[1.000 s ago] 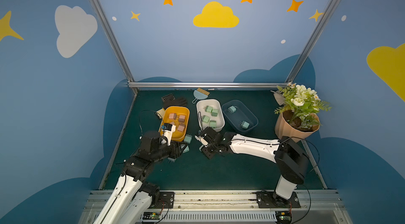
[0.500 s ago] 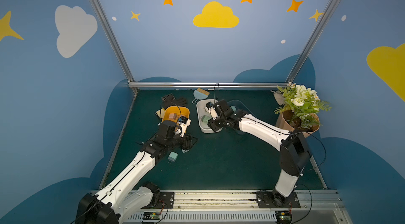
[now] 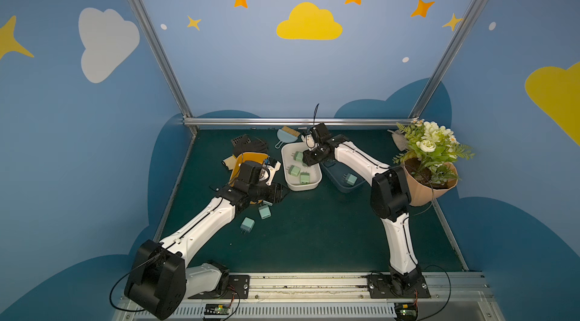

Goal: Place the plugs by color into the storage box
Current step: Place the plug in the storage box.

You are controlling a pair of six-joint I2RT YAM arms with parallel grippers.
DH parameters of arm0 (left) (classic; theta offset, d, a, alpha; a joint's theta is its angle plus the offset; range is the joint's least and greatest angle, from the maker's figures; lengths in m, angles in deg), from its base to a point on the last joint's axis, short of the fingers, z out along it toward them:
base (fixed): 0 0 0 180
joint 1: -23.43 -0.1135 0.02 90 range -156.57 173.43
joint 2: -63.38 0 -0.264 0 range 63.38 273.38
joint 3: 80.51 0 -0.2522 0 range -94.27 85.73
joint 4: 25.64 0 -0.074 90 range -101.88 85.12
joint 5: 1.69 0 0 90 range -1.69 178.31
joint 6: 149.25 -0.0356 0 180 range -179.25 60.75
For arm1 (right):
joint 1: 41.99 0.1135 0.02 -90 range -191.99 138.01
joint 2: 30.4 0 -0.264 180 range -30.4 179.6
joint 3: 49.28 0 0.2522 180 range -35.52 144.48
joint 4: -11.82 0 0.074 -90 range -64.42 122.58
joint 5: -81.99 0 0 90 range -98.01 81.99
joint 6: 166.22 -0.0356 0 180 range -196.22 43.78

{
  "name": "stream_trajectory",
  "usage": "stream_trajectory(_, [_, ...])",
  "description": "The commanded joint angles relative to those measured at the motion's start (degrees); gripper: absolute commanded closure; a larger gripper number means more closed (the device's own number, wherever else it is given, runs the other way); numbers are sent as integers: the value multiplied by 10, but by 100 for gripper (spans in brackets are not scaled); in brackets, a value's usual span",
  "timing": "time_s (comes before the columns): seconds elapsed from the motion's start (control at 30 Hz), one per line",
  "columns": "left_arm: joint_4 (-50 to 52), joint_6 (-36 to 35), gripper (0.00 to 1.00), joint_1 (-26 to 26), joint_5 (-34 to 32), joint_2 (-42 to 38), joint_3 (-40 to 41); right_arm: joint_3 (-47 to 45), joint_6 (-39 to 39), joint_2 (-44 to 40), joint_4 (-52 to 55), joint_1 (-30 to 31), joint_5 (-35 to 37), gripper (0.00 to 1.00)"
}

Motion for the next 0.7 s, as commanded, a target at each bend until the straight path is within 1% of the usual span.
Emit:
stream_trajectory(0.0, [-1,12,42,1,6,0,-9,33,11,21,5,1,-62,64])
stream_trajectory(0.03, [5,13,42,1,4,-2,-9,32,26,25,-7,1,-79,63])
stream_trajectory(0.1, [19,11,42,1,2,-6,-12,29,20,35,-31,2,-89,61])
stream_trajectory(0.17, [32,9,42,1,-5,-14,-14,39,17,44,-37,2,-95,57])
stream_trajectory(0.23, [50,9,42,1,-18,-23,-17,57,15,51,-36,2,-98,51])
stream_trajectory(0.33, [86,14,42,1,-38,-25,-22,79,8,52,-27,2,-114,47])
stream_trajectory(0.43, [111,32,41,1,-55,-21,-23,82,5,41,-24,3,-135,45])
stream_trajectory(0.57, [129,51,43,1,-65,-19,-21,73,-14,15,8,11,-122,45])
stream_trajectory(0.67, [136,62,43,1,-64,-30,-13,14,-28,-35,6,24,-118,46])
